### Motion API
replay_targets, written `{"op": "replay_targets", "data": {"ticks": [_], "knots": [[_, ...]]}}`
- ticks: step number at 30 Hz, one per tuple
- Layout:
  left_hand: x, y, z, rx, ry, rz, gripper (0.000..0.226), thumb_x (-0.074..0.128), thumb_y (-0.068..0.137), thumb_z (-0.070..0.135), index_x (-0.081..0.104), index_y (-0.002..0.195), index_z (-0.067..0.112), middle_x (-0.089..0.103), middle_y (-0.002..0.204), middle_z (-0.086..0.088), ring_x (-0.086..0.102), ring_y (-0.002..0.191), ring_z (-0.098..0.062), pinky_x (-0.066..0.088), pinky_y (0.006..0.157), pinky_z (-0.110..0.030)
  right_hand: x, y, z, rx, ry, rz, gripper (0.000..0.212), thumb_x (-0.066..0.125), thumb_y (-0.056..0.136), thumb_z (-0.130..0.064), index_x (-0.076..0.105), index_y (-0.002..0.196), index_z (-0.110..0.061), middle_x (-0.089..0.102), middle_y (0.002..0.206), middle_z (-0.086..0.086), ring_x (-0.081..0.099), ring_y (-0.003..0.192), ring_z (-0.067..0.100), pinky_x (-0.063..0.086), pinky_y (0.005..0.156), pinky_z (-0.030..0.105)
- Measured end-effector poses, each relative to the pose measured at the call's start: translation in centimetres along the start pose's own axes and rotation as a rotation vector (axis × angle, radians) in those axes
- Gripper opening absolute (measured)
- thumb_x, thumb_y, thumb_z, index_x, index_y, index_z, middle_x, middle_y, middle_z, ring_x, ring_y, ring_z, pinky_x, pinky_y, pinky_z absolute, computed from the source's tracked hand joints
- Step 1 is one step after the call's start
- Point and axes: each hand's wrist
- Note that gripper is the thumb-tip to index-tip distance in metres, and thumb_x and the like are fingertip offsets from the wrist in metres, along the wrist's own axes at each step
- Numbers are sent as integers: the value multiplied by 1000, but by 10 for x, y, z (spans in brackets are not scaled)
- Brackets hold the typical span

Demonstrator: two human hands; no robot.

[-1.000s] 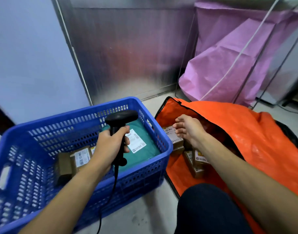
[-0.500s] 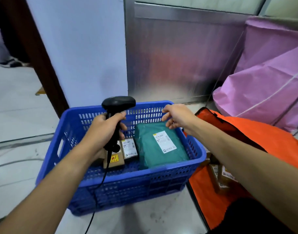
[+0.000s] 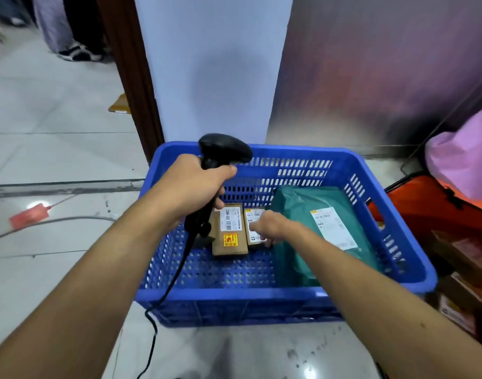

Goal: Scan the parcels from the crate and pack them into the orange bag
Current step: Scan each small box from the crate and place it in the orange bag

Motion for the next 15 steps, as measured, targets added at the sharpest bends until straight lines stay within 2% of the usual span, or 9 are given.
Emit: {"op": "replay_targets", "data": {"ticks": [2,3,4,5,7,9,11,13,15], "knots": [[-6,3,-7,11,85,8,30,72,95,38,74,91,9,77,75,-7,75,65,-20,62,76,-39,13,10,-4,-2,-301,-27,40,45,105,-25,58,136,-3,62,138,18,62,124,32,49,97,36],[-8,4,-10,9,93,11,28,72,95,38,74,90,11,78,76,-5,76,65,-18,62,71,-35,19,14,-5,-2,-343,-64,41,42,107,-23,54,141,-3,57,144,17,57,129,31,46,102,36],[-10,7,-13,5,90,19,25,72,95,38,74,89,13,78,76,-4,75,64,-17,61,67,-32,27,26,-4,6,-330,-114,40,40,107,-22,52,141,-3,57,140,17,58,125,31,46,100,37],[-11,9,-14,2,86,34,25,71,96,37,74,88,14,78,76,-3,75,64,-17,60,66,-31,35,34,-3,32,-263,-149,36,40,107,-23,52,137,-6,60,126,15,61,111,29,48,92,38],[-14,16,-15,-10,64,75,26,70,96,38,73,87,14,78,76,-2,75,63,-17,59,69,-31,50,55,2,105,-46,-127,19,42,106,-25,46,123,-17,49,89,3,51,75,19,43,66,31],[-16,22,-14,-22,28,108,28,69,97,39,73,87,13,77,76,-2,73,61,-14,56,65,-30,62,71,6,212,129,-109,20,42,106,-24,46,124,-18,43,83,1,46,67,16,41,59,28],[-15,24,-12,-27,10,121,28,68,98,41,73,89,15,77,76,0,72,60,-12,53,62,-27,73,81,15,286,349,-116,39,45,107,-28,48,141,-11,59,111,12,62,90,24,55,75,32],[-13,26,-11,-35,19,120,26,66,98,43,73,91,18,78,77,2,72,60,-10,52,62,-27,82,92,20,380,579,-137,53,47,107,-34,38,154,-12,49,148,21,62,121,34,58,94,39],[-10,28,-10,-38,44,113,27,66,98,44,73,91,19,77,77,4,73,62,-9,53,65,-28,84,101,21,445,772,-122,55,49,106,-36,37,155,-13,44,153,22,58,127,37,57,98,41]]}}
Point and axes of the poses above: each hand's wrist, its own y-axis towards the middle knuckle, its own x-axis out of the palm, z = x × y
